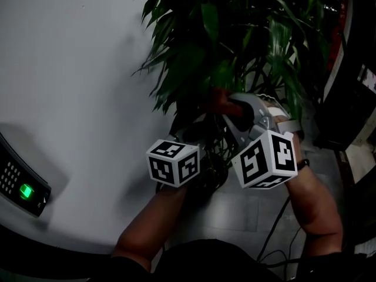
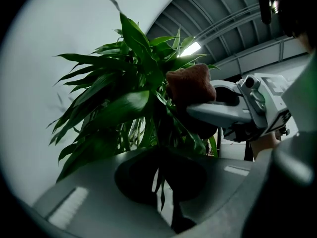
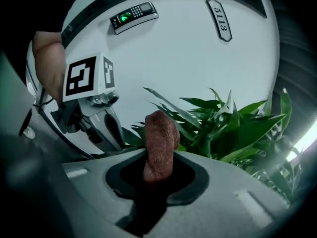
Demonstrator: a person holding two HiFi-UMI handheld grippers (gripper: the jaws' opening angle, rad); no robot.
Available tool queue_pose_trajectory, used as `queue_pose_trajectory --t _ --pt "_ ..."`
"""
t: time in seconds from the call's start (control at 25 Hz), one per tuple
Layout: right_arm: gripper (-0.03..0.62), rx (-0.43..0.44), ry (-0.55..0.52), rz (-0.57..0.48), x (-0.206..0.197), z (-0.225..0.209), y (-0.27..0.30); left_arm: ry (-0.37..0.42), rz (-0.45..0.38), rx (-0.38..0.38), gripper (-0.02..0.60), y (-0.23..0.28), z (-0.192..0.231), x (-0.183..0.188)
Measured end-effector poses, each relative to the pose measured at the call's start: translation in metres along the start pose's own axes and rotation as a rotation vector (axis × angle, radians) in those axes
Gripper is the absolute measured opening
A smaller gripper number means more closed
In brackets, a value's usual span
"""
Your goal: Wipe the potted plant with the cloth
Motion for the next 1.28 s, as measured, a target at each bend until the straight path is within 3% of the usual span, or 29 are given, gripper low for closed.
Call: queue_pose_trajectory --t 0.2,0.36,0.88,1.28 --pt "0.072 -0.120 -0.069 0.059 -0.006 -0.025 0.016 0.000 0.002 -0.006 0.018 -0.001 -0.001 0.000" --pt "0.072 -0.131 -0.043 0.090 -0.015 -0.043 0.041 0.002 -0.001 -0.011 0.018 -0.001 -0.001 0.002" --pt "0.072 -0.054 -0.086 0.087 -0.013 -0.008 0.051 -0.016 0.009 -0.009 0.018 -0.002 0.000 -0.001" --pt "0.072 0.031 -0.040 0.064 -0.014 0.015 0.040 -0.015 0.007 -0.014 0.018 -0.002 -0.002 -0.001"
Point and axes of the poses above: the fingertips, and each gripper's own axes: y forward along the fingers, z to its left, x out of its top, the point moved 9 cm from there along -y, backward along the fingers, and after that the axes turned 6 degrees about -y, right-handed, at the moved point
